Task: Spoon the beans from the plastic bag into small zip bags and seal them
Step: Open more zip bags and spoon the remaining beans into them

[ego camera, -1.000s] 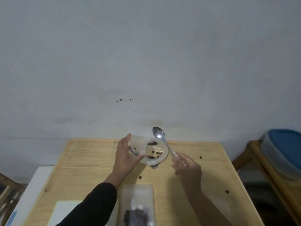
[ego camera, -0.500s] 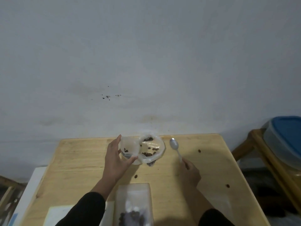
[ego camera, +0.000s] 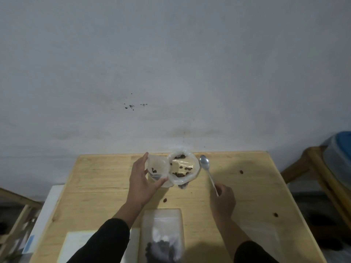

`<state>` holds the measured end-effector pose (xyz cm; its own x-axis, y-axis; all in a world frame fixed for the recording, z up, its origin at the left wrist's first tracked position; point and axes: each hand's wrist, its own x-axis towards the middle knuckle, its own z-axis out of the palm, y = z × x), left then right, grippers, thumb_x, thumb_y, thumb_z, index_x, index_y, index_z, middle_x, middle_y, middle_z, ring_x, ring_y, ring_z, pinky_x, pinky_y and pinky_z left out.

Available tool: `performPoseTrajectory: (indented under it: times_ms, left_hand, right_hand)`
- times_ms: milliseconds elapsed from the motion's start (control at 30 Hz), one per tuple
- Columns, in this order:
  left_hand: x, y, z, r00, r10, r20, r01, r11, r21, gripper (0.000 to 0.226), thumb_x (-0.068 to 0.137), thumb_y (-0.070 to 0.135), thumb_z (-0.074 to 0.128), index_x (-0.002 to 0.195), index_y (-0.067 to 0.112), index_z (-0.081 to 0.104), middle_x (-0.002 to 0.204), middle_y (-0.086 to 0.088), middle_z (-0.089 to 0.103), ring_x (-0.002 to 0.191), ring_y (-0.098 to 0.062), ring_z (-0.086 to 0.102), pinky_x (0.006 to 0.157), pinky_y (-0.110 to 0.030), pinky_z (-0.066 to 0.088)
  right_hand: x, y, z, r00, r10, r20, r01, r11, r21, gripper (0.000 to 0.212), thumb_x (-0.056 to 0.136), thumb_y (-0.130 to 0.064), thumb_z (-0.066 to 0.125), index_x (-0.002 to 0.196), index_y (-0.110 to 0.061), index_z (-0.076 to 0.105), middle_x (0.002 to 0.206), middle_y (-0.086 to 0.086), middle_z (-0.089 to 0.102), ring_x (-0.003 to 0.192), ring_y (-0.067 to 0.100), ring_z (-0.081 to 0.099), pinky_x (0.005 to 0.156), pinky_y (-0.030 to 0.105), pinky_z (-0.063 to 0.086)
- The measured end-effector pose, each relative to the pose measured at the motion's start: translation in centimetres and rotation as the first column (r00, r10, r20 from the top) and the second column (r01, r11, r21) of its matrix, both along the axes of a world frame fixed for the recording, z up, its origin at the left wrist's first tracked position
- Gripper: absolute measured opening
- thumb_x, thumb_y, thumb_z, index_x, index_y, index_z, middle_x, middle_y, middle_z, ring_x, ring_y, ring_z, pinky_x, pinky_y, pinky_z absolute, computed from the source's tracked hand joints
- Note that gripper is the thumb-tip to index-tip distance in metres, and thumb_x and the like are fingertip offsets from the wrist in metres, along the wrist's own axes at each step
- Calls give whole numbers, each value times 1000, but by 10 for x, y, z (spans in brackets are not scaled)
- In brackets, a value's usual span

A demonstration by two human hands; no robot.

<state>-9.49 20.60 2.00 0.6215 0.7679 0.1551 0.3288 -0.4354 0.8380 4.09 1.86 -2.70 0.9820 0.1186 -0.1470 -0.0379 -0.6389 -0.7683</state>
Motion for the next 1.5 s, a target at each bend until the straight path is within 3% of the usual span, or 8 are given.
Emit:
performPoseTrajectory:
  times_ms: [167,300,433,567,800,1033,1200,1500]
  left_hand:
    - [-1,-2,9,1000,2,26,-2,1000,0,103,59,28,88,144,18,30,134,2,38,122,-4,37,94,-13,38]
    - [-1,-4,22,998,17,68,-19,1000,25,103,59,31,88,144,19,30,129,10,36,121,-4,38,91,-9,37]
    - [0,-6,37,994,35,108,-41,998,54,104,58,35,88,144,20,31,127,11,37,121,-5,40,94,-19,42]
    - [2,-11,54,985,21,169,-30,998,54,100,60,41,85,143,19,33,130,8,40,122,-2,40,94,-15,42]
    - [-1,-13,79,982,-27,187,12,997,82,99,57,43,86,140,22,37,125,12,42,115,4,42,94,-16,41]
    - [-12,-7,98,966,102,239,-114,993,33,43,76,32,76,112,30,54,95,17,57,91,1,55,80,-5,38]
    - [-14,-11,111,931,150,334,-92,979,-183,21,81,24,72,91,27,54,80,7,69,78,-2,65,73,-18,48]
    - [-16,-23,121,899,152,410,-38,961,-272,27,88,20,64,101,38,49,75,4,70,76,-12,65,79,-27,48]
  right_hand:
    - [0,2,19,999,22,37,-23,1000,10,22,85,-16,56,97,-1,68,94,15,63,88,27,56,74,25,33]
    - [-8,22,65,961,198,195,-226,965,132,17,85,-16,64,99,-9,71,86,2,66,79,15,62,65,17,40]
    - [-24,38,112,850,439,291,-523,775,356,20,80,-14,72,100,-14,71,90,-7,72,80,3,67,73,15,53]
    - [-36,48,141,771,571,282,-637,675,373,23,79,-17,73,101,-23,70,98,-8,69,89,5,65,77,15,51]
    - [-39,56,164,786,512,346,-609,737,293,22,83,-12,68,102,-24,71,98,-10,69,85,-3,63,74,8,48]
    - [-32,55,184,836,428,344,-542,744,392,21,87,-13,63,93,-32,67,90,-17,69,83,-4,62,76,10,48]
    - [-30,56,189,826,445,346,-561,707,431,15,87,-12,63,88,-26,67,85,-15,69,82,-3,62,78,13,50]
    - [-30,55,189,821,468,326,-570,657,493,14,85,-2,61,78,-14,64,80,-5,68,78,7,63,72,16,51]
